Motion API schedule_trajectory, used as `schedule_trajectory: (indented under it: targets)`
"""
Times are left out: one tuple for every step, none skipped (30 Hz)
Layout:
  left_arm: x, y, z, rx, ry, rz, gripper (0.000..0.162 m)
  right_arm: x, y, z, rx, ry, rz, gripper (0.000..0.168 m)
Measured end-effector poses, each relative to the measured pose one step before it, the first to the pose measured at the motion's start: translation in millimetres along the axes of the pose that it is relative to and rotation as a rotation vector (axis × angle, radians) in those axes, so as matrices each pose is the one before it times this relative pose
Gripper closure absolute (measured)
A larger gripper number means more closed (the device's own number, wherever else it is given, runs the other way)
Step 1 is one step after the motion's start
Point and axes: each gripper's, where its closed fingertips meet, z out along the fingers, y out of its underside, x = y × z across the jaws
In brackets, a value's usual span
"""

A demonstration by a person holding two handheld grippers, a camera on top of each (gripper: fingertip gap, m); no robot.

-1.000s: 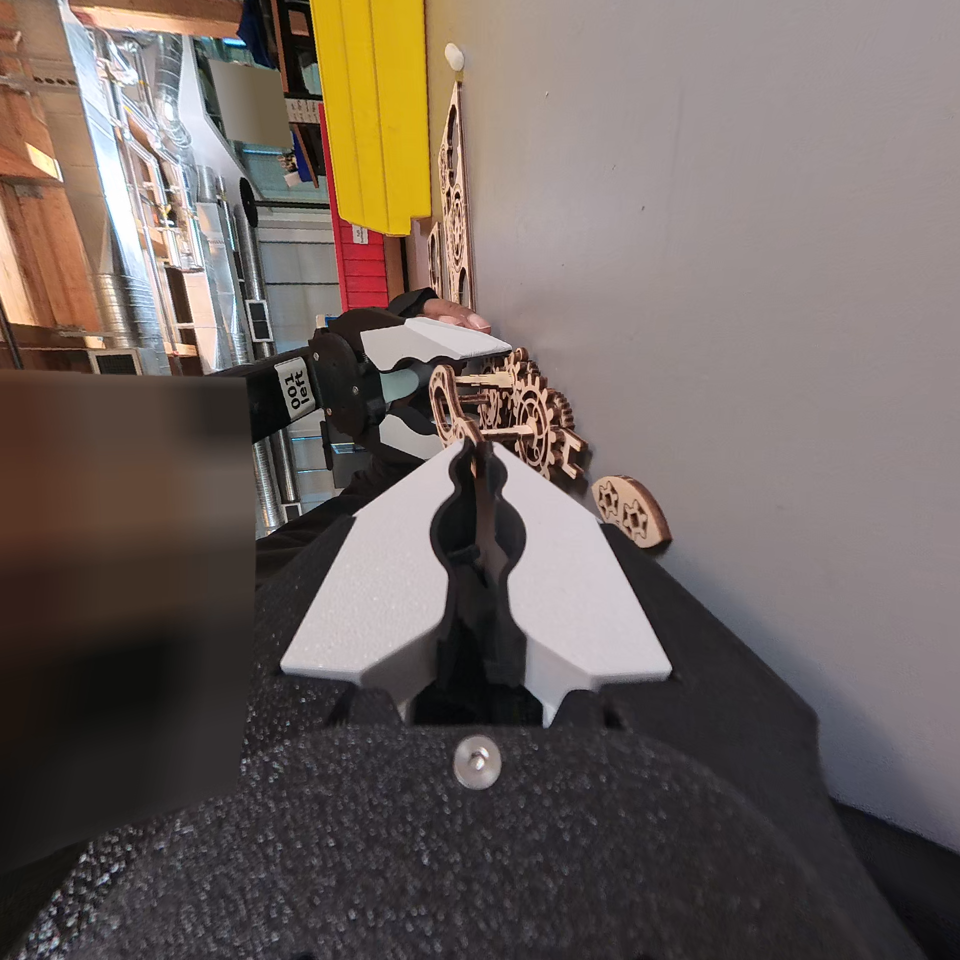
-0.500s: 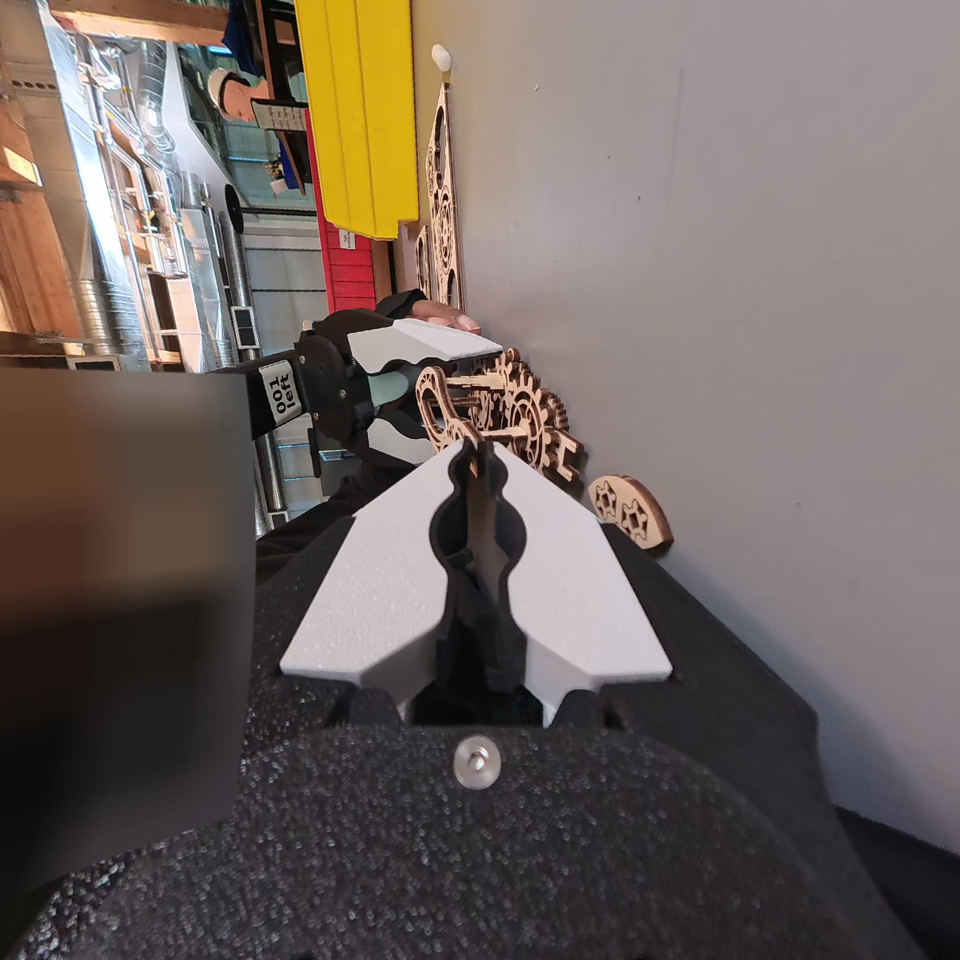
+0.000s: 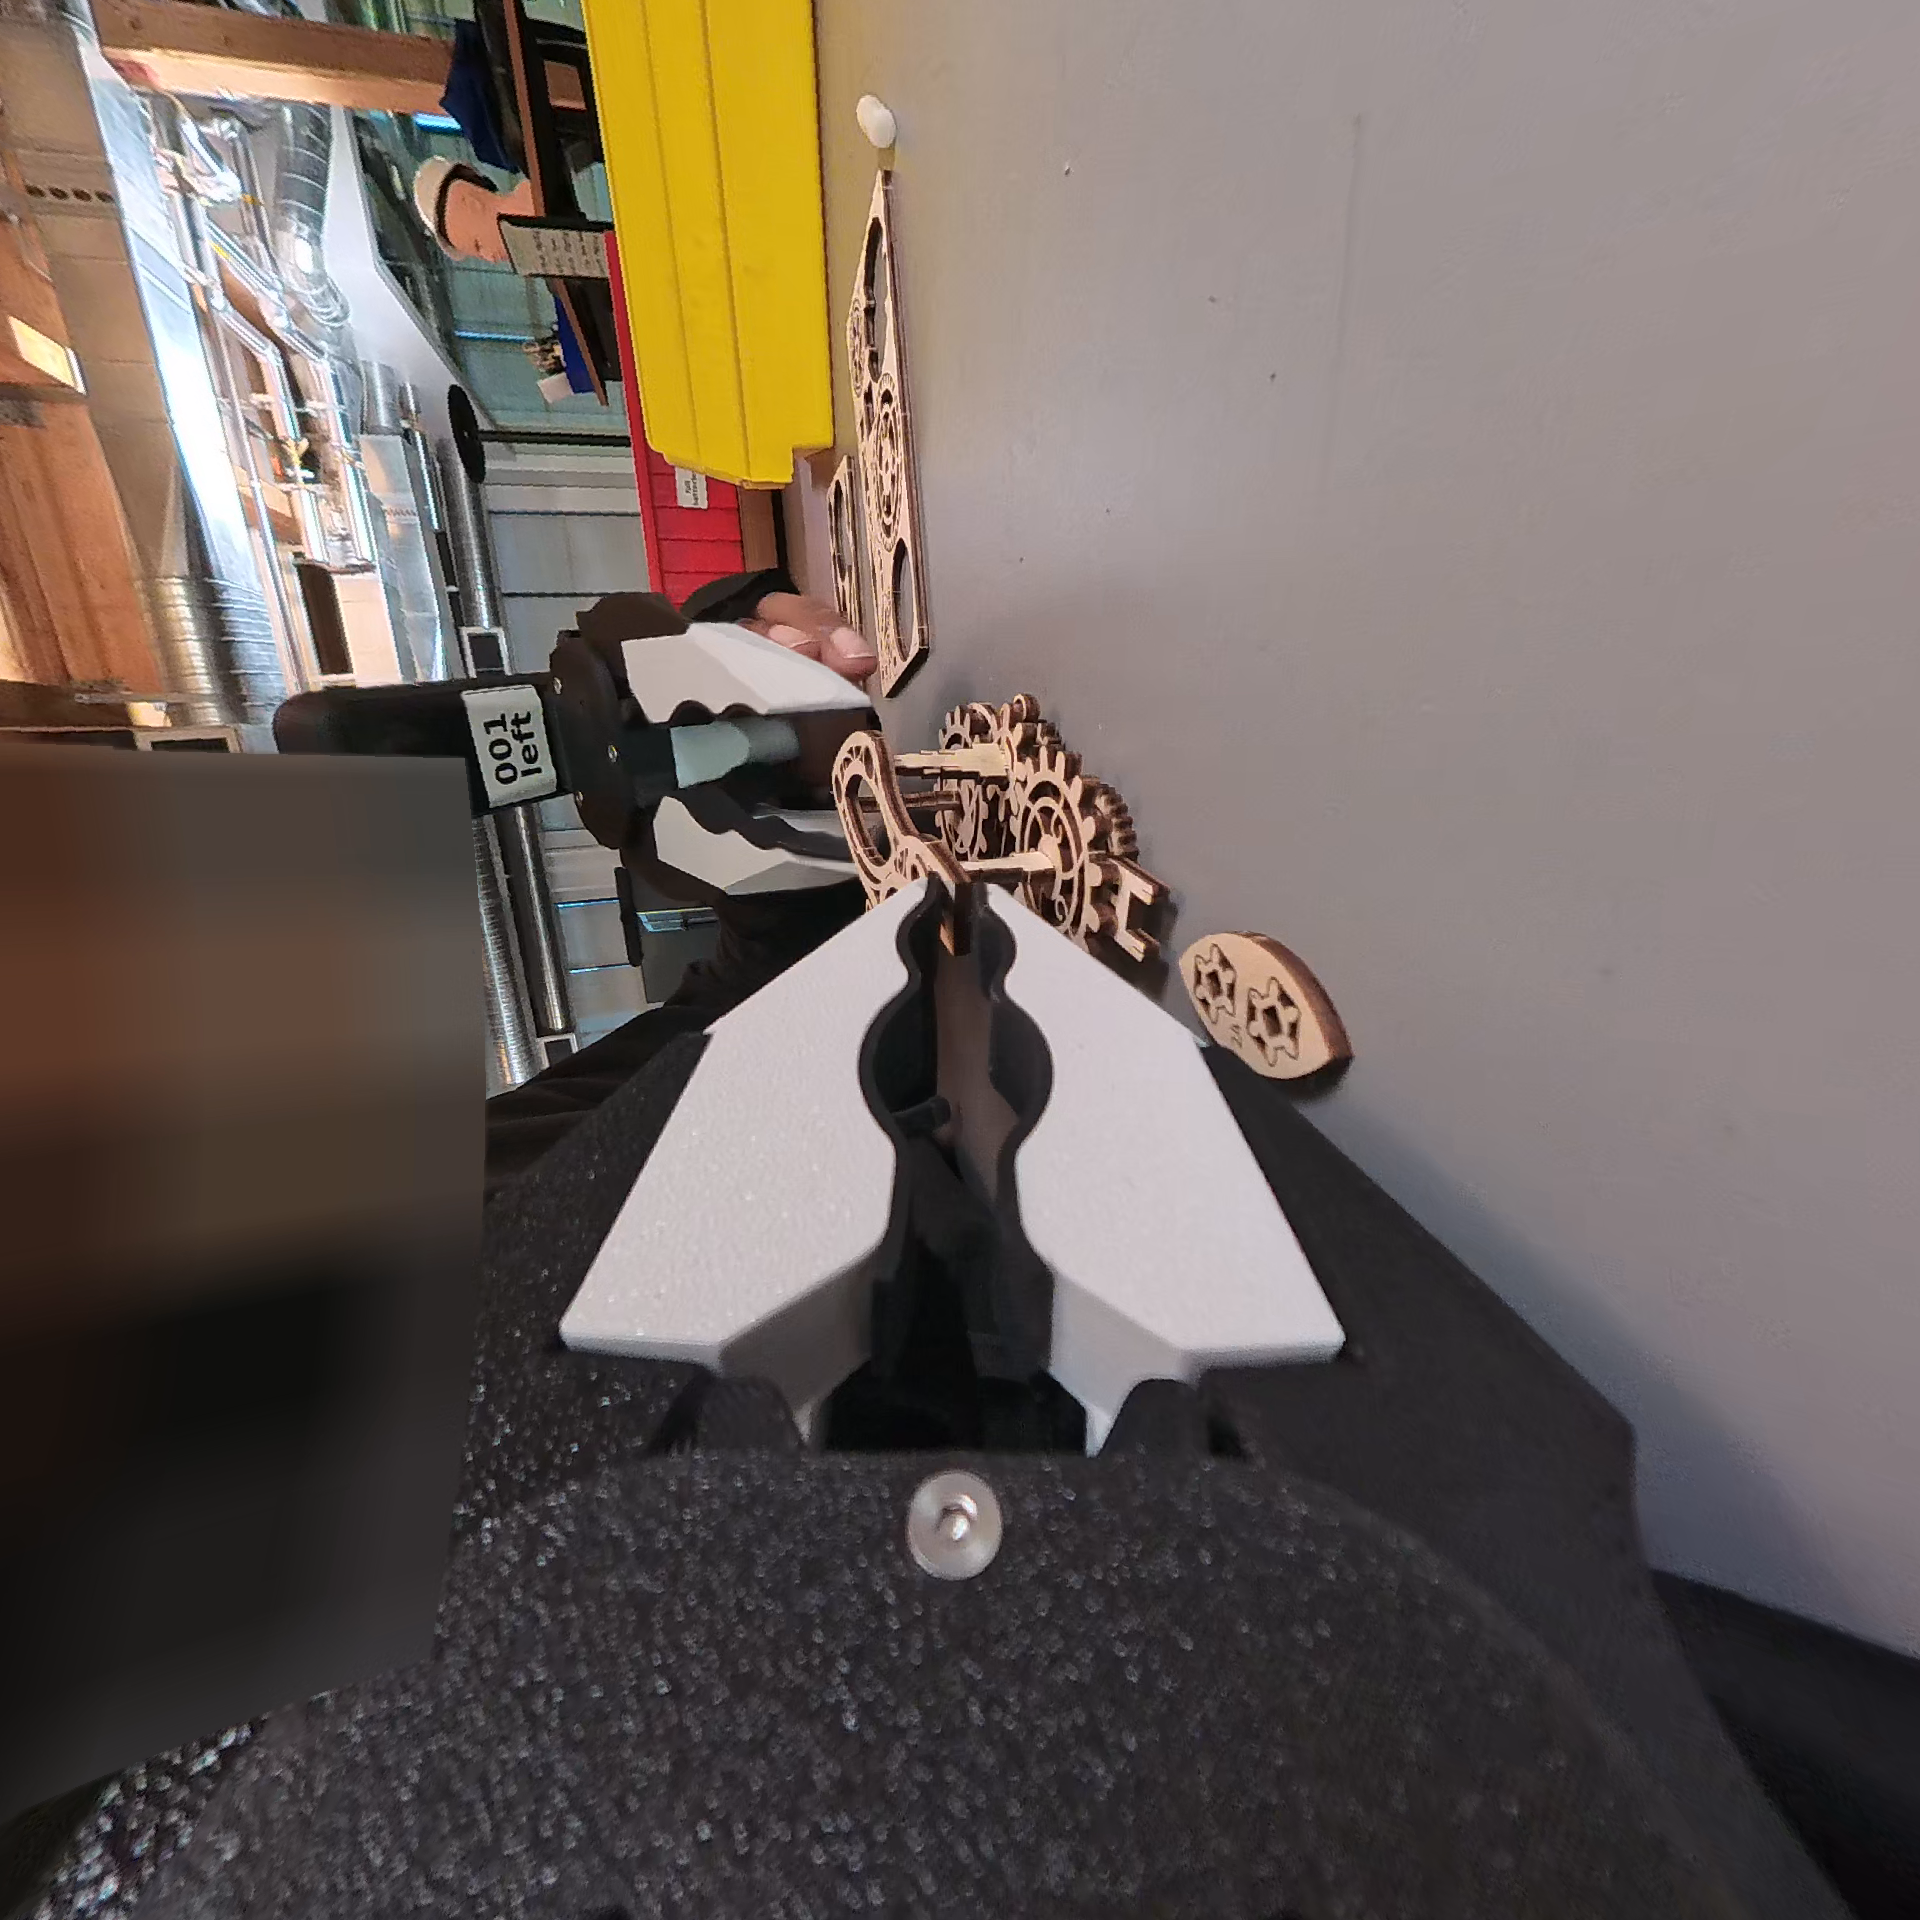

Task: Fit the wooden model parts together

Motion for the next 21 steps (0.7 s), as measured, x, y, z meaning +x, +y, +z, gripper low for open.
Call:
schedule_trajectory:
  targets:
    - [0.40, -1.03, 0.17, 0.0047, -0.0024, 0.0087, 0.128, 0.09, -0.06, -0.27, 0.0020, -0.0013, 0.0020, 0.164]
    - [0.32, -0.50, 0.33, 0.0019, -0.0023, 0.0075, 0.131, 0.33, -0.01, -0.29, 0.0016, 0.0001, 0.0014, 0.164]
    - [0.17, -0.03, 0.44, -0.0012, -0.0020, 0.0053, 0.133, 0.49, 0.04, -0.39, 0.0019, 0.0012, 0.0001, 0.164]
    - [0.26, -0.12, 0.33, 0.0004, -0.0007, 0.0029, 0.134, 0.13, -0.02, -0.41, 0.0017, -0.0006, 0.0019, 0.164]
    - [-0.04, 0.23, 0.30, -0.0006, 0.0002, 0.0002, 0.135, 0.25, 0.06, -0.23, 0.0002, 0.0019, -0.0019, 0.164]
    - [-0.22, 0.67, 0.41, -0.0033, -0.0005, -0.0010, 0.136, 0.34, 0.24, -0.15, -0.0003, 0.0020, -0.0019, 0.164]
    - [-0.23, 0.94, 0.46, -0.0052, -0.0013, 0.0011, 0.136, 0.35, 0.47, 0.10, -0.0026, 0.0020, -0.0021, 0.164]
    - [0.15, 1.28, 0.40, -0.0073, 0.0002, 0.0032, 0.137, 0.15, 0.29, 0.12, -0.0013, 0.0008, 0.0000, 0.164]
    - [0.52, 1.06, 0.42, -0.0065, 0.0004, 0.0041, 0.138, 0.00, 0.35, 0.12, -0.0017, -0.0004, 0.0011, 0.164]
    - [0.17, 0.88, 0.45, -0.0049, -0.0019, 0.0043, 0.138, 0.10, 0.42, 0.18, -0.0023, 0.0001, 0.0003, 0.164]
    - [-0.03, 0.68, 0.45, -0.0041, -0.0034, 0.0041, 0.139, 0.17, 0.23, 0.09, -0.0009, 0.0005, 0.0008, 0.164]
    - [0.22, 0.47, 0.21, -0.0028, -0.0009, 0.0032, 0.139, 0.27, 0.28, 0.12, -0.0012, 0.0000, 0.0012, 0.164]
    - [0.50, -0.06, -0.31, -0.0012, 0.0019, 0.0021, 0.139, 0.32, 0.13, -0.03, -0.0002, 0.0008, 0.0014, 0.164]
    - [-0.11, -0.52, -0.92, 0.0003, -0.0005, 0.0031, 0.138, 0.20, 0.10, -0.16, 0.0000, 0.0004, 0.0002, 0.164]
    - [-0.10, -1.28, -1.74, 0.0049, 0.0003, 0.0032, 0.137, 0.02, 0.29, -0.36, -0.0021, 0.0000, -0.0008, 0.164]
    - [-0.23, -1.97, -2.13, 0.0085, 0.0002, 0.0005, 0.137, -0.16, 0.35, -0.39, -0.0025, -0.0008, 0.0002, 0.164]
    - [-0.21, -1.78, -2.09, 0.0073, -0.0002, 0.0011, 0.137, -0.07, 0.45, -0.33, -0.0026, 0.0006, -0.0003, 0.164]
    - [0.37, -1.62, -1.58, 0.0068, 0.0015, 0.0046, 0.137, 0.11, 0.20, -0.32, -0.0014, 0.0007, -0.0008, 0.164]
    - [1.36, -1.53, -0.97, 0.0065, 0.0051, 0.0065, 0.137, -0.08, 0.35, -0.14, -0.0033, -0.0002, 0.0004, 0.164]
    - [1.19, -1.02, -0.25, 0.0029, 0.0033, 0.0048, 0.137, -0.03, 0.19, -0.02, -0.0021, -0.0005, 0.0006, 0.164]
    - [0.68, -0.11, 0.43, -0.0020, 0.0007, 0.0034, 0.138, -0.07, 0.10, -0.05, -0.0014, -0.0012, 0.0013, 0.164]
